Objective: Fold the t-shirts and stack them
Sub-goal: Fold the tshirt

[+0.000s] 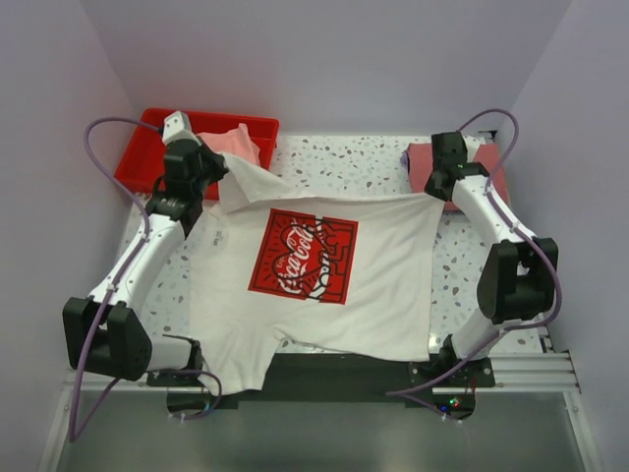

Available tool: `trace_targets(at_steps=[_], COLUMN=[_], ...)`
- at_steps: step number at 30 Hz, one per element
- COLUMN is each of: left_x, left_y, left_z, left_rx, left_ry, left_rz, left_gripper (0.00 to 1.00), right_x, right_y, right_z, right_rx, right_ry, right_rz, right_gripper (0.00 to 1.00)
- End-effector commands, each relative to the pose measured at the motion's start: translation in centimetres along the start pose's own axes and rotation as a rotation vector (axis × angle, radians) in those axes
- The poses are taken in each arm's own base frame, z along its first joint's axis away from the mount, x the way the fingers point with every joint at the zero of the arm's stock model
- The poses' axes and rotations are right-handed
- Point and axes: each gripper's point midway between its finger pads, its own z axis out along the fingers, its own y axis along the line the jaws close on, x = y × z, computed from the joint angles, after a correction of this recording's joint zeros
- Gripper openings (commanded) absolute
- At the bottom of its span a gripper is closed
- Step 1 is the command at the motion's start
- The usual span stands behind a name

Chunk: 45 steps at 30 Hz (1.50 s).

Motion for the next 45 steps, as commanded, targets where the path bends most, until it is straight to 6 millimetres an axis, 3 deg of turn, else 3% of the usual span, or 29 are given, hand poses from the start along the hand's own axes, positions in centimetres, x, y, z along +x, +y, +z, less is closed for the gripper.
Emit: trace_targets(at_steps=[1, 2, 8, 13, 20, 22, 25, 29, 36, 41, 43, 45], left_x=[-0.4, 0.6, 1.7, 2.9, 6.9, 7.0, 7.8, 11.4, 14.6, 15.2, 14.9, 14.5], left_y=[0.0, 0.9, 3.5, 4.6, 7.9, 8.5, 9.1, 10.7, 12.7, 12.9, 12.7, 12.4], left_z=[-1.4, -1.6, -4.4, -6.4, -8.7, -9.4, -10.1, -10.5, -11.2, -11.3, -11.2, -10.9], left_rx=[0.037, 0.018, -0.061, -0.078, -0.164, -0.190, -0.201, -0.235, -0.296, -0.289, -0.285, -0.278], left_ry=[-0.025, -0.010, -0.011, 0.011, 0.058, 0.050, 0.055, 0.145, 0.233, 0.237, 0.232, 0.224], left_rz=[0.006, 0.006, -0.013, -0.052, -0.157, -0.187, -0.196, -0.193, -0.182, -0.190, -0.187, -0.187], left_gripper=[0.00, 0.00, 0.00, 0.00, 0.00, 0.00, 0.00, 0.00, 0.00, 0.00, 0.00, 0.00], right_x=[0.2, 0.7, 2.8, 3.8, 7.4, 7.9, 9.6, 13.5, 17.9, 18.9, 18.1, 16.9], right_y=[-0.4, -0.6, -1.3, -2.2, -3.1, -3.3, -3.5, -4.5, -6.6, -6.1, -5.4, -4.3], right_z=[-1.2, -1.4, -2.1, -3.4, -4.3, -4.5, -4.5, -3.9, -3.3, -3.6, -4.1, -5.2], right_rx=[-0.034, -0.039, -0.071, -0.080, -0.132, -0.136, -0.157, -0.148, -0.090, -0.134, -0.180, -0.257], right_ry=[-0.009, -0.001, 0.027, 0.036, 0.086, 0.092, 0.130, 0.214, 0.316, 0.352, 0.331, 0.293], right_rz=[-0.004, -0.008, -0.030, -0.041, -0.051, -0.053, -0.065, -0.087, -0.112, -0.132, -0.140, -0.150], right_gripper=[0.00, 0.00, 0.00, 0.00, 0.00, 0.00, 0.00, 0.00, 0.02, 0.28, 0.53, 0.68])
